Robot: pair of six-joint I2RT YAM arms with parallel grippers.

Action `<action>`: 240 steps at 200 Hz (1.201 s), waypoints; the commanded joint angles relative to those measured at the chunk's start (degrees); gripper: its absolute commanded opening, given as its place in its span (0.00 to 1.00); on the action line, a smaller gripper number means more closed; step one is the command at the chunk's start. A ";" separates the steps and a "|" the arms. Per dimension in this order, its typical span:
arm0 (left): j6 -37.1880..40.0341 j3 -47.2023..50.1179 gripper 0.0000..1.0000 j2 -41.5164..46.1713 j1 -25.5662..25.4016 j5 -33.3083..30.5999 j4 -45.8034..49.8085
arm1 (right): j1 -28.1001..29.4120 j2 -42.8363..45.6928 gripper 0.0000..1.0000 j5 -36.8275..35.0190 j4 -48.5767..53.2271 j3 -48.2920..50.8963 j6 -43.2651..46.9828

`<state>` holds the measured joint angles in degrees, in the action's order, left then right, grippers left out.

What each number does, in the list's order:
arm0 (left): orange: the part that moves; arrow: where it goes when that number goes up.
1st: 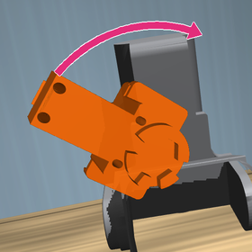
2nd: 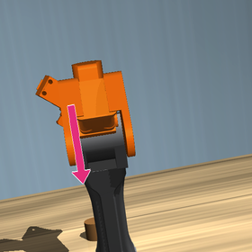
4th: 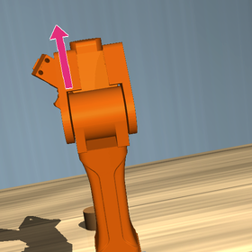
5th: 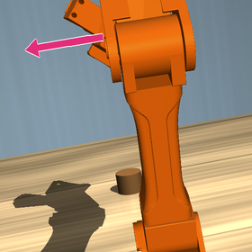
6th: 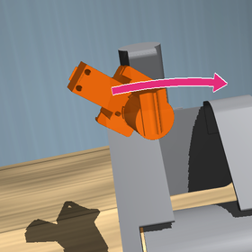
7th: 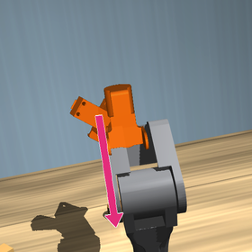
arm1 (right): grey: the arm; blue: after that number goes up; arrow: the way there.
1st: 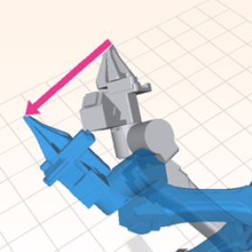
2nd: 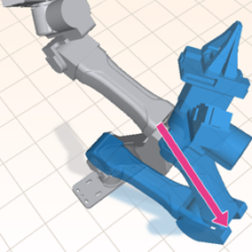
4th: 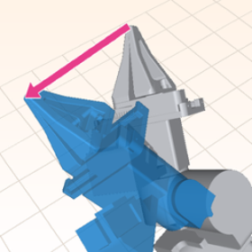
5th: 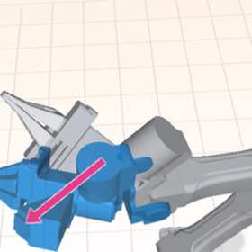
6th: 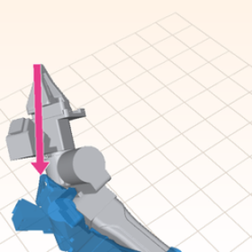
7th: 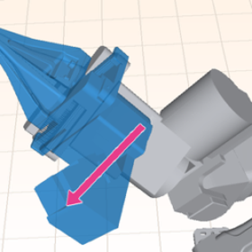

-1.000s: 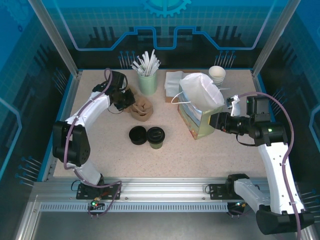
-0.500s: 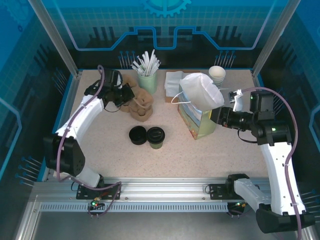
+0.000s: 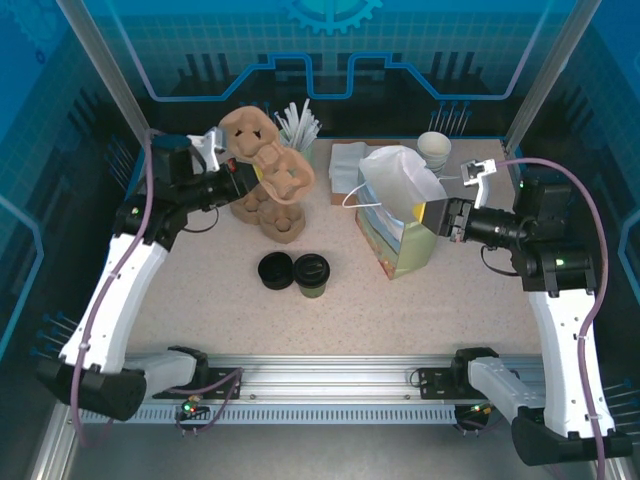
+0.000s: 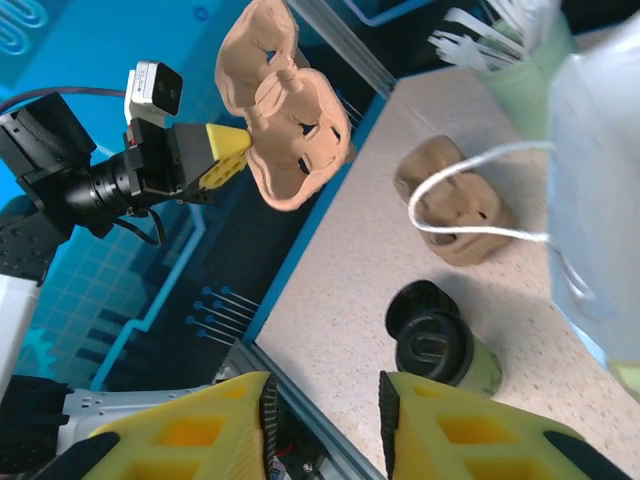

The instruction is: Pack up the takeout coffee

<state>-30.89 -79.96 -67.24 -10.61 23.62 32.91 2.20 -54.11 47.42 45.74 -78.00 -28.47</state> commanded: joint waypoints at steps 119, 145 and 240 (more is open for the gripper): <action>4.92 5.32 0.00 9.70 -8.14 24.10 -17.11 | 18.53 -6.97 0.41 1.62 -5.27 -9.92 2.62; 5.73 5.20 0.00 9.02 -9.16 24.38 -16.57 | 21.01 -8.88 0.41 0.30 -4.34 -11.73 3.23; 6.85 5.29 0.00 6.91 -11.26 24.20 -15.29 | 25.03 -12.50 0.37 -0.95 -3.72 -14.22 4.32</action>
<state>-25.58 -75.16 -59.94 -21.32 46.39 18.09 25.98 -66.24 46.68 41.50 -90.41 -25.36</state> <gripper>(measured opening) 0.056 0.373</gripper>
